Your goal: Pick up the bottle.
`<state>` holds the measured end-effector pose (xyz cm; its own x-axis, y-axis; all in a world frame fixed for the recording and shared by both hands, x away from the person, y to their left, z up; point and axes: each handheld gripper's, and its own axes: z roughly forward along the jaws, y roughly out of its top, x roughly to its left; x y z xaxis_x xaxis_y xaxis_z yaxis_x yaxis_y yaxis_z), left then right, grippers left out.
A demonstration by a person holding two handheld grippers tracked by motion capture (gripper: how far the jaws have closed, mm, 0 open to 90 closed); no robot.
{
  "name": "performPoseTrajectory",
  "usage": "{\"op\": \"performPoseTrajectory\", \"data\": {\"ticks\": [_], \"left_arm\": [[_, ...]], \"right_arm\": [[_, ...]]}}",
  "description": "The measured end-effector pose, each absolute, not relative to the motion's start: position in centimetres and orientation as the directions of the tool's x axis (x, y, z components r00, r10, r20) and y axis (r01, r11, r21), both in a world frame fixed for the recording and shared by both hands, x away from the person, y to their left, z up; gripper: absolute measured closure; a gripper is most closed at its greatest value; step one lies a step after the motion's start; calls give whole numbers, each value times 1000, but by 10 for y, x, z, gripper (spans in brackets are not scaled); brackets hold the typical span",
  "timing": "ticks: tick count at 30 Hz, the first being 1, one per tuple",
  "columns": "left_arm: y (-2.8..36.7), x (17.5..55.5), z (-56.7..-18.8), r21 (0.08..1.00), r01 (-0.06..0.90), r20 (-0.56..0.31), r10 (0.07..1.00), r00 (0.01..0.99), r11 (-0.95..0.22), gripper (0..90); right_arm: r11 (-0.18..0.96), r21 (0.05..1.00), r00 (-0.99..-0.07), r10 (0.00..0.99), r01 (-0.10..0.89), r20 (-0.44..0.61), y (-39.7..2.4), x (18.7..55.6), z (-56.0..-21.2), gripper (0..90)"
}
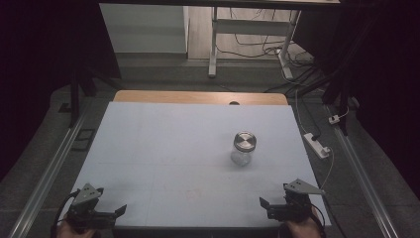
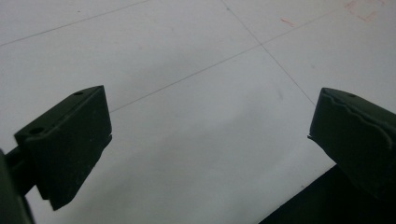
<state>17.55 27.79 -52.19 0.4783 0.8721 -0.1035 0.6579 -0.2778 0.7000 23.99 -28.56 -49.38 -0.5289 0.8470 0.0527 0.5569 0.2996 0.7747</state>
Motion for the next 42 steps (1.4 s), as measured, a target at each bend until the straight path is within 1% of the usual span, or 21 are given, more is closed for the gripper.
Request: {"op": "performPoseTrajectory", "data": {"ticks": [12,18,25,33,41,42], "left_arm": [[277,176,-522,695,659,-114,860,497,-288,3],[278,176,-522,696,658,-119,857,501,-288,4],[278,175,-522,701,651,-121,852,510,-290,24],[279,175,-521,709,643,-121,849,515,-289,21],[279,174,-521,714,642,-124,852,509,-279,13],[279,174,-521,714,642,-124,852,509,-280,14]], "right_arm": [[259,781,-517,851,568,94,-290,241,-493,0],[261,784,-520,850,563,90,-290,241,-493,0],[257,798,-540,836,545,99,-289,241,-490,0],[265,813,-562,822,518,90,-288,243,-485,0],[281,812,-585,806,511,89,-286,247,-483,0],[275,811,-589,802,516,102,-285,248,-482,0]]}}
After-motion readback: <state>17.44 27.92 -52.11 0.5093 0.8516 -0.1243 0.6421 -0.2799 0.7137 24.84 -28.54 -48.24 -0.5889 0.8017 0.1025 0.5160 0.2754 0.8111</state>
